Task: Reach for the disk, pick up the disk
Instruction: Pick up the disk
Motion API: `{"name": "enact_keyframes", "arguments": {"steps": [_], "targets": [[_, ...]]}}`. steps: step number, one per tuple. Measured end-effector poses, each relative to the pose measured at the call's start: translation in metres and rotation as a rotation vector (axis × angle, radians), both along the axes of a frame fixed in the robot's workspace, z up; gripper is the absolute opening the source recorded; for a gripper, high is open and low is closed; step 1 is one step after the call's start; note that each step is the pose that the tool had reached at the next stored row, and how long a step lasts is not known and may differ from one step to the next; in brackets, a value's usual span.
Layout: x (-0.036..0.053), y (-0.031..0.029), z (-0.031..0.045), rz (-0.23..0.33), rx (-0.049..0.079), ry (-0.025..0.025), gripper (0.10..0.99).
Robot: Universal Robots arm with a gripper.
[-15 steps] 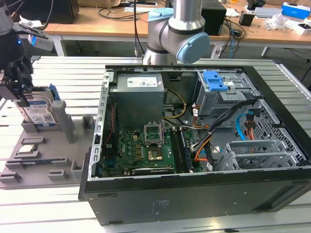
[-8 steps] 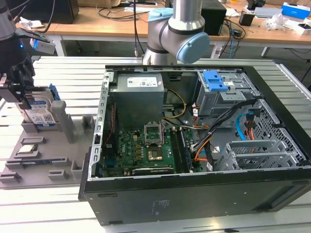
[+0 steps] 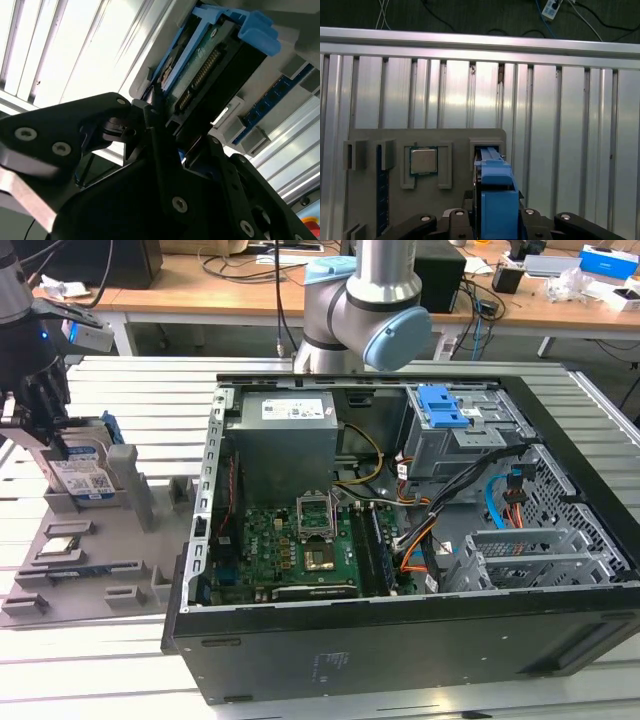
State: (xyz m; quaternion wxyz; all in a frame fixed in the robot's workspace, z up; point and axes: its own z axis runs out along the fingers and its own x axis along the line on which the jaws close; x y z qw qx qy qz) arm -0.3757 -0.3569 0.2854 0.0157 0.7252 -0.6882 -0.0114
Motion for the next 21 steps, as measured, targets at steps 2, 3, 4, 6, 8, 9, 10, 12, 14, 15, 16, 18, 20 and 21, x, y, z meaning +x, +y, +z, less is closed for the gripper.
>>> {"name": "enact_keyframes", "arguments": {"steps": [2,3,4,6,8,9,10,12,14,15,16,18,20,21], "targets": [[0.0,0.0,0.0,0.0,0.0,0.0,0.369],[0.0,0.0,-0.0001,0.0,0.0,0.0,0.369],[0.0,0.0,-0.0001,0.0,0.0,0.0,0.369],[0.0,0.0,-0.0002,0.0,0.0,0.0,0.369],[0.0,0.0,-0.0003,0.0,0.0,0.0,0.369],[0.0,0.0,-0.0003,0.0,0.0,0.0,0.369],[0.0,0.0,-0.0003,0.0,0.0,0.0,0.369],[0.0,0.0,-0.0004,0.0,0.0,0.0,0.369],[0.0,0.0,-0.0005,0.0,0.0,0.0,0.369],[0.0,0.0,-0.0005,0.0,0.0,-0.0002,0.369],[0.0002,0.0001,0.0006,0.0,0.0,-0.0005,0.369],[0.0002,0.0001,0.0034,0.0,0.0,-0.0001,0.369],[0.0003,0.0002,0.0079,0.0,0.0,-0.0001,0.369],[0.0003,0.0002,0.0094,0.0,0.0,-0.0001,0.369]]}}
